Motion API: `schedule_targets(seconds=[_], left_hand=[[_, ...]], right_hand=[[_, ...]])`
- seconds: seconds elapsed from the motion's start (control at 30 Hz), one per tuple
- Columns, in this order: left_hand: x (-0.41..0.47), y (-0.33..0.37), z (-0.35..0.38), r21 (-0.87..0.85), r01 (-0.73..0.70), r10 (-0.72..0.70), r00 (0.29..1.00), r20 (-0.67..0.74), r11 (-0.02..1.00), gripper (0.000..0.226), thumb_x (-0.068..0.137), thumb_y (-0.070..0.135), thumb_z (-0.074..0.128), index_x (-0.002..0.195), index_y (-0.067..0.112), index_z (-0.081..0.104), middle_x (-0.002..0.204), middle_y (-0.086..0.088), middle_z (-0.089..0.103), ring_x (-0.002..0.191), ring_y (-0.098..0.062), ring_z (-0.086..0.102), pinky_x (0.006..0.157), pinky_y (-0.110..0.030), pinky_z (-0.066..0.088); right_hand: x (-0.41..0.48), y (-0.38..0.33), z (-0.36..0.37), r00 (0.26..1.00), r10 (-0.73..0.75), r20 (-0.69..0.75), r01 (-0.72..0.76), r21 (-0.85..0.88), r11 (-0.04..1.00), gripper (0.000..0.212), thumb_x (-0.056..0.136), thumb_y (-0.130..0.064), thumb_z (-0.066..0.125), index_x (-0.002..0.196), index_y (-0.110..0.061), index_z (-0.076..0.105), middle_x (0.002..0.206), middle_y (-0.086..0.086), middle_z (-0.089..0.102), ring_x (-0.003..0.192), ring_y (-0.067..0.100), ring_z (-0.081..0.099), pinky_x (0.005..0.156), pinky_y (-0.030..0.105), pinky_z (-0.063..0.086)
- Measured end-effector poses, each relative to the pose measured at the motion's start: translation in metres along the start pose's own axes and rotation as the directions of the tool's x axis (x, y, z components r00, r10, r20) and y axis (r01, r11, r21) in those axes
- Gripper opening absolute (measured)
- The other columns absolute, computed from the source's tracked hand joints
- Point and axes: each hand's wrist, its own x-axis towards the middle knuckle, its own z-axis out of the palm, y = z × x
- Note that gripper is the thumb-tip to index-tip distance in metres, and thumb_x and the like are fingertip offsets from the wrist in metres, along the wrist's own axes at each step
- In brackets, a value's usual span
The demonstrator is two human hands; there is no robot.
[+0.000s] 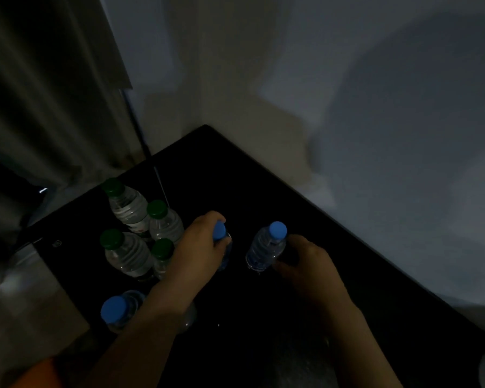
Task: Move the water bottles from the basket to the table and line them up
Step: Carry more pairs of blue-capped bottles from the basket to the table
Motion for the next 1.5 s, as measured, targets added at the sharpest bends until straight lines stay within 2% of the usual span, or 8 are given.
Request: schedule_targets(seconds=[0.17,0.33,0.57,0.87,1.03,1.2,1.37,1.5], left_hand=[[-0.008,0.021,-0.013,0.095,-0.066,0.068,0.997,-0.022,0.993,0.047,0.088,0.015,0.064,0.132,0.011,0.047,0.133,-0.009,0.049,0.117,-0.021,0.050,0.091,-0.021,0.037],[-0.040,0.046,-0.022,0.196,-0.188,0.192,0.981,0.001,0.962,0.047,0.086,0.020,0.067,0.129,0.016,0.049,0.128,-0.004,0.052,0.111,-0.018,0.051,0.087,-0.021,0.037],[-0.097,0.062,-0.015,0.293,-0.259,0.159,0.932,0.324,0.920,0.048,0.086,0.029,0.066,0.129,0.022,0.046,0.124,-0.001,0.053,0.110,-0.018,0.051,0.093,-0.033,0.045],[-0.135,0.097,0.021,0.334,-0.447,0.225,0.816,0.533,0.830,0.047,0.087,0.033,0.063,0.130,0.023,0.045,0.128,0.002,0.050,0.115,-0.016,0.049,0.096,-0.033,0.043],[-0.138,0.127,0.059,0.292,-0.618,0.314,0.682,0.660,0.730,0.042,0.087,0.037,0.061,0.125,0.028,0.046,0.123,0.006,0.050,0.109,-0.010,0.050,0.093,-0.027,0.044],[-0.146,0.153,0.090,0.156,-0.749,0.385,0.494,0.780,0.644,0.042,0.086,0.036,0.063,0.124,0.029,0.047,0.124,0.009,0.050,0.109,-0.007,0.051,0.096,-0.027,0.046],[-0.162,0.174,0.120,-0.024,-0.847,0.436,0.249,0.865,0.531,0.042,0.086,0.037,0.063,0.124,0.033,0.046,0.124,0.013,0.050,0.108,-0.004,0.052,0.091,-0.022,0.045],[-0.193,0.191,0.145,-0.181,-0.891,0.456,0.033,0.889,0.417,0.041,0.086,0.039,0.063,0.123,0.032,0.047,0.123,0.012,0.051,0.108,-0.006,0.053,0.090,-0.022,0.045]], right_hand=[[-0.024,0.007,-0.011,0.991,0.079,0.106,-0.068,-0.111,0.992,0.064,0.082,-0.039,0.071,0.139,-0.023,0.045,0.135,-0.001,0.054,0.116,0.015,0.055,0.091,0.022,0.045],[-0.049,0.009,-0.027,0.990,0.059,0.127,-0.035,-0.184,0.982,0.061,0.082,-0.041,0.070,0.136,-0.025,0.047,0.130,-0.002,0.057,0.112,0.014,0.056,0.082,0.017,0.039],[-0.104,0.011,-0.053,0.990,0.047,0.130,-0.033,-0.106,0.994,0.050,0.082,-0.033,0.072,0.128,-0.022,0.055,0.117,-0.002,0.061,0.090,0.006,0.052,0.077,0.017,0.042],[-0.189,0.037,-0.088,0.988,0.135,0.075,-0.123,-0.151,0.981,0.054,0.084,-0.035,0.070,0.133,-0.020,0.052,0.126,0.001,0.060,0.110,0.015,0.059,0.090,0.022,0.046],[-0.244,0.052,-0.104,0.937,0.343,-0.068,-0.350,-0.187,0.918,0.048,0.082,-0.036,0.071,0.126,-0.023,0.056,0.118,0.000,0.064,0.105,0.016,0.062,0.086,0.027,0.051],[-0.315,0.047,-0.101,0.801,0.550,-0.236,-0.587,-0.131,0.799,0.042,0.080,-0.039,0.070,0.117,-0.021,0.059,0.111,0.000,0.067,0.103,0.017,0.062,0.084,0.030,0.050],[-0.389,0.026,-0.080,0.574,0.731,-0.368,-0.772,0.053,0.633,0.046,0.081,-0.040,0.070,0.124,-0.029,0.059,0.118,-0.007,0.065,0.109,0.009,0.060,0.086,0.021,0.047],[-0.445,0.008,-0.061,0.362,0.841,-0.402,-0.864,0.195,0.465,0.049,0.080,-0.040,0.073,0.125,-0.026,0.059,0.122,-0.006,0.064,0.112,0.010,0.059,0.092,0.026,0.048]])
